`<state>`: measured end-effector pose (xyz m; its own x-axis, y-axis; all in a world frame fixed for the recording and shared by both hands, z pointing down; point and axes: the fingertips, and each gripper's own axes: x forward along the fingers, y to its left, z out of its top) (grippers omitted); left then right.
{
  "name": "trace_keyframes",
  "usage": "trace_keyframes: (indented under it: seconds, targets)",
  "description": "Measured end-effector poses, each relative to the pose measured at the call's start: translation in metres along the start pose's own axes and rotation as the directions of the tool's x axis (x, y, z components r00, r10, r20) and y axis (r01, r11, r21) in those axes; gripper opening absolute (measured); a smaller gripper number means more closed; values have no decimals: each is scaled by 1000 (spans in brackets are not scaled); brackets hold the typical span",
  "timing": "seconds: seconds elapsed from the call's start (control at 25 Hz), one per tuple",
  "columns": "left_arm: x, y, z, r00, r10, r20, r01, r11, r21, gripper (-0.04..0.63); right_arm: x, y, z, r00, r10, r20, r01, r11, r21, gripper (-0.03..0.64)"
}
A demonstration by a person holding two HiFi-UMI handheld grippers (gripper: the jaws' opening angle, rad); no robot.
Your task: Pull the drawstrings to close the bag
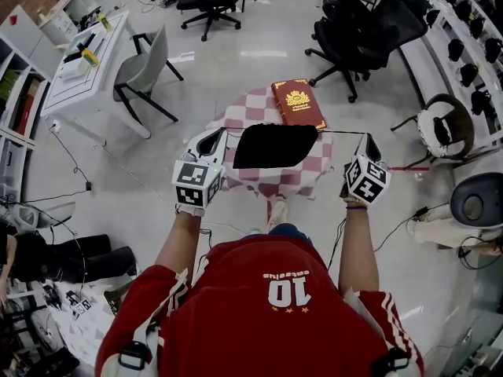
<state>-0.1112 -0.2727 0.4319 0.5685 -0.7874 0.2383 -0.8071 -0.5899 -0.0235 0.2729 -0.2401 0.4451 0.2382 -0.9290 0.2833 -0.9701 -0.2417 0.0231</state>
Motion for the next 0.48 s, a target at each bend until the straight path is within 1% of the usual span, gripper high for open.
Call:
trace_keyframes:
  seconds: [0.08,0.2,0.36,0.48]
  targets:
    - [-3,8,4,1000,23,11,-23,1000,1,6,-2,-6,5,1000,-7,8,7,1000,16,23]
    - [-3,12,11,999,36,17,-37,999,20,5,-3,-14,12,1000,-17,22,17,1000,25,23]
    - [-6,21,14,997,74,20,-74,997,9,5,-7,-24,19,998,-38,40,36,998,45,23]
    - [-7,30,10,995,104,5,-104,995,4,5,-8,-30,23,998,-47,50,44,998,50,23]
